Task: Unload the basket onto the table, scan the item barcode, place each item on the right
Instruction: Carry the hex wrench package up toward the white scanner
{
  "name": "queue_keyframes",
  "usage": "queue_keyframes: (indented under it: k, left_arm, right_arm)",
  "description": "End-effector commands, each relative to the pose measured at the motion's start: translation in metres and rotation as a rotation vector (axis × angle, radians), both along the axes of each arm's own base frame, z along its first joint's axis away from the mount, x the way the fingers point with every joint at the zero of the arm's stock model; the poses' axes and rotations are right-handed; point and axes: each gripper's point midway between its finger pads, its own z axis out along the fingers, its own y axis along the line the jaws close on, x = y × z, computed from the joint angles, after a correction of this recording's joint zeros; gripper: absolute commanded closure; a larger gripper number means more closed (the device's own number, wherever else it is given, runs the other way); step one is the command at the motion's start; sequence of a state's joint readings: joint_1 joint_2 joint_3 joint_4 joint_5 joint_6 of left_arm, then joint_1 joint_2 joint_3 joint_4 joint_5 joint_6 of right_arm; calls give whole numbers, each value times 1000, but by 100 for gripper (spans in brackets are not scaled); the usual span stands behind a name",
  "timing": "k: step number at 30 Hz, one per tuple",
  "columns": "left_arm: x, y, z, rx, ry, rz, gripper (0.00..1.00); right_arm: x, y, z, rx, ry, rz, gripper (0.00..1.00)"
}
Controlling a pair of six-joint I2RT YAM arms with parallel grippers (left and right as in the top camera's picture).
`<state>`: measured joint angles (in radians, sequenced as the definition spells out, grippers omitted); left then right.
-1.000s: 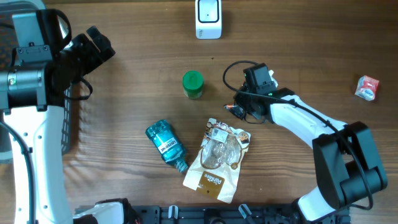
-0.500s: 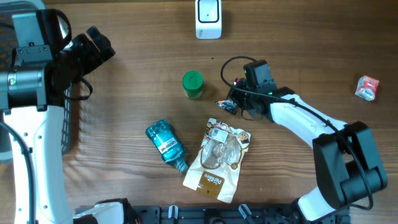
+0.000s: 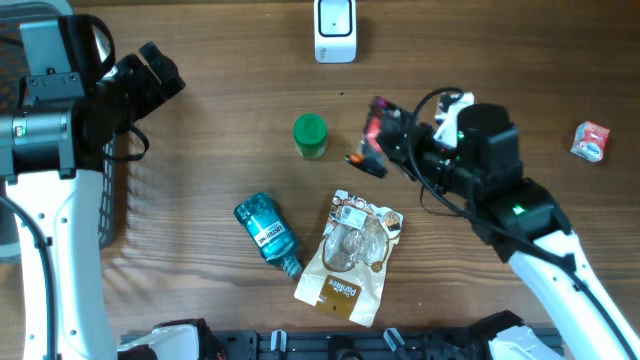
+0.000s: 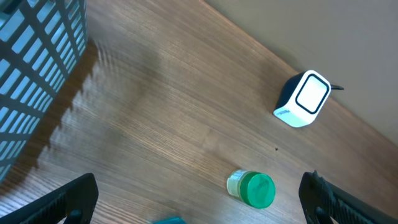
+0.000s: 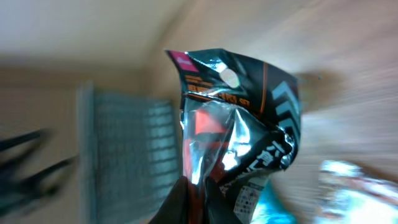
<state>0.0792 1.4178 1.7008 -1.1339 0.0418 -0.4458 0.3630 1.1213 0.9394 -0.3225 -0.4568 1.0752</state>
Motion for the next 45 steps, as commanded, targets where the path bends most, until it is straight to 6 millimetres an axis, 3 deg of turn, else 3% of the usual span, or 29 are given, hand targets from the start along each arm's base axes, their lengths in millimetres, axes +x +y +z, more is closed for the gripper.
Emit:
queue_keyframes:
  k: [1, 3, 6, 8, 11, 14, 18, 21, 25, 29, 33, 39, 45]
  left_arm:
    - [1, 4, 1, 16, -3, 2, 0]
    - [1, 4, 1, 16, -3, 2, 0]
    - [1, 4, 1, 16, -3, 2, 0]
    - [1, 4, 1, 16, -3, 2, 0]
    - [1, 4, 1, 16, -3, 2, 0]
    - [1, 4, 1, 16, -3, 2, 0]
    - [1, 4, 1, 16, -3, 2, 0]
    - [1, 4, 1, 16, -3, 2, 0]
    - [1, 4, 1, 16, -3, 2, 0]
    - [1, 4, 1, 16, -3, 2, 0]
    - [1, 4, 1, 16, -3, 2, 0]
    - [1, 4, 1, 16, -3, 2, 0]
    - [1, 4, 1, 16, -3, 2, 0]
  right_arm:
    - [-30, 34, 26, 276, 188, 175, 96]
    - [-35, 42, 24, 357, 323, 199, 95]
    - [-44, 55, 9, 484, 671, 200, 95]
    - [-39, 62, -3, 547, 862, 176, 95]
    - [-25, 71, -13, 605, 987, 159, 95]
    - [-22, 74, -17, 608, 995, 192, 95]
    - [-28, 48, -11, 656, 1106, 262, 95]
    - [-30, 6, -15, 760, 1329, 187, 95]
    - [-5, -47, -26, 901, 1386, -8, 96]
    - [10, -71, -41, 971, 1417, -87, 95]
    - [17, -74, -67, 1015, 1540, -106, 95]
    - [13, -55, -103, 1042, 1768, -51, 95]
    - [6, -40, -112, 1007, 1829, -40, 95]
